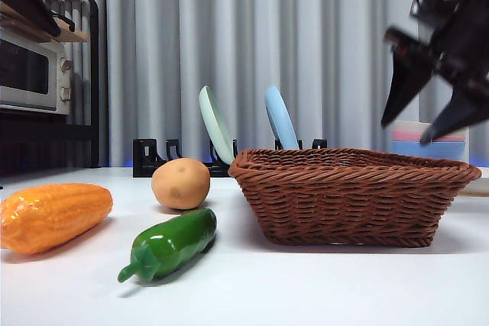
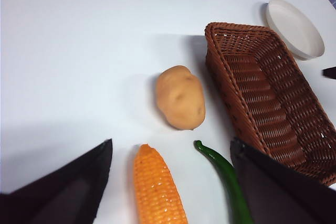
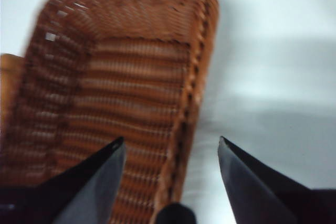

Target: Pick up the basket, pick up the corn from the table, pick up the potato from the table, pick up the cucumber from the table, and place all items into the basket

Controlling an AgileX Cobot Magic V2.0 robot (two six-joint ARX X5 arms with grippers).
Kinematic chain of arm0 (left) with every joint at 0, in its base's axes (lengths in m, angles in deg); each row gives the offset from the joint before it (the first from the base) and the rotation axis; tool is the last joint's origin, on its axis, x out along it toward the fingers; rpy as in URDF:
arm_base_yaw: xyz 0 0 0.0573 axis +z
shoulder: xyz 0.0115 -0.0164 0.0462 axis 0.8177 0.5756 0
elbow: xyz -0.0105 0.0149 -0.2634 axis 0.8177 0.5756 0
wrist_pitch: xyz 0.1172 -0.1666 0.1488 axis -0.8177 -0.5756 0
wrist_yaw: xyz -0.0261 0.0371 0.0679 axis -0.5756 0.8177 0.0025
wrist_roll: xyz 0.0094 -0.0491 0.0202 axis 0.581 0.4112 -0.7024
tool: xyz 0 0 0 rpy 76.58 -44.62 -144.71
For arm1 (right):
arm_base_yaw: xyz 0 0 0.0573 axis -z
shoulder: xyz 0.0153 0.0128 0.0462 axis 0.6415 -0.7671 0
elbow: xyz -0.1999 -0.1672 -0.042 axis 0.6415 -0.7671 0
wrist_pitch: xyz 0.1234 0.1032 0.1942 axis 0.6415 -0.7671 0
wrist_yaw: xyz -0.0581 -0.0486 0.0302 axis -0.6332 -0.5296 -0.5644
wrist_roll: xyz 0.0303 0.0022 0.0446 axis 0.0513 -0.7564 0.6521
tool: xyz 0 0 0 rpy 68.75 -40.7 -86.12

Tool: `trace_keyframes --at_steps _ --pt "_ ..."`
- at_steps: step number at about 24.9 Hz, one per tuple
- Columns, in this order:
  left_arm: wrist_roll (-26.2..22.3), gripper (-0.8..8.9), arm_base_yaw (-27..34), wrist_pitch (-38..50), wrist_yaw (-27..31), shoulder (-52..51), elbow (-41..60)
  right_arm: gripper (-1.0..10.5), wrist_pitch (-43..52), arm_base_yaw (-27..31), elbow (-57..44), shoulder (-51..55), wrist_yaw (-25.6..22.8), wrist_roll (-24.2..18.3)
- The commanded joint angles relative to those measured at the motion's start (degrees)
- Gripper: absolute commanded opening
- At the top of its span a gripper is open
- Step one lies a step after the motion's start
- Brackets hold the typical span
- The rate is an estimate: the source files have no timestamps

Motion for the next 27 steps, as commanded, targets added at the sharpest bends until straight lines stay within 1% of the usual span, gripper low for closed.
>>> trace_keyframes --at_steps 1,3,5,6,7,8,9,12,15,16,17,18,21,24,25,27 --pt "-0.6 3.74 0.0 -0.3 0.0 0.0 -0.2 2.9 -0.1 -0.5 0.6 -4.2 -0.1 -0.5" --pt "-0.6 3.75 0.0 -0.5 0.0 0.0 -0.2 2.8 -0.1 -0.8 0.6 -6.4 0.3 -0.5" --pt "-0.6 3.75 0.0 -0.8 0.0 0.0 -0.2 2.8 -0.2 -0.9 0.6 -8.1 3.1 -0.4" --pt "-0.6 3.75 0.0 -0.8 0.0 0.0 -0.2 2.2 -0.2 -0.9 0.6 -8.9 5.2 -0.2" --pt "-0.6 3.75 0.0 -0.8 0.0 0.0 -0.2 1.1 -0.2 -1.1 0.6 -9.4 6.1 -0.2" --pt "-0.6 3.75 0.0 -0.8 0.0 0.0 -0.2 0.1 -0.2 -1.3 0.6 -9.5 5.9 -0.2" --pt "-0.6 3.78 -0.1 -0.6 0.0 0.1 -0.2 -0.1 0.0 -1.4 0.6 -9.4 5.9 -0.2" --pt "-0.6 3.8 -1.5 -0.3 0.1 1.7 -1.1 -0.1 -0.1 -1.4 0.7 -8.1 5.9 1.5" --pt "-0.6 3.88 -5.2 -0.2 0.4 6.9 -4.6 -0.1 -0.1 -0.5 0.8 -5.2 5.9 2.8" --pt "-0.6 4.1 -6.9 -0.3 1.7 9.2 -6.1 -0.1 -0.1 -0.2 0.8 -3.8 5.9 3.1" --pt "-0.6 4.85 -8.7 -0.4 3.7 11.9 -7.8 -0.1 -0.1 0.2 0.9 -2.3 5.9 3.2" --pt "-0.7 5.1 -10.4 -0.7 5.8 14.3 -9.3 -0.1 -0.1 0.6 0.9 -0.9 5.9 3.6" --pt "-0.9 5.08 -16.1 -0.9 10.8 23.5 -14.7 -0.1 -0.2 2.0 1.3 4.6 5.9 4.2" --pt "-2.3 5.08 -20.0 -0.7 16.9 33.0 -20.4 -0.1 -0.4 2.8 1.5 10.0 5.9 5.2" --pt "-2.4 5.08 -20.7 -0.7 18.2 35.6 -22.1 -0.1 -0.6 2.8 1.5 11.5 5.9 5.2" --pt "-2.4 5.08 -21.5 -0.5 18.6 41.2 -25.6 -0.1 -1.5 2.8 1.5 14.3 5.9 5.2"
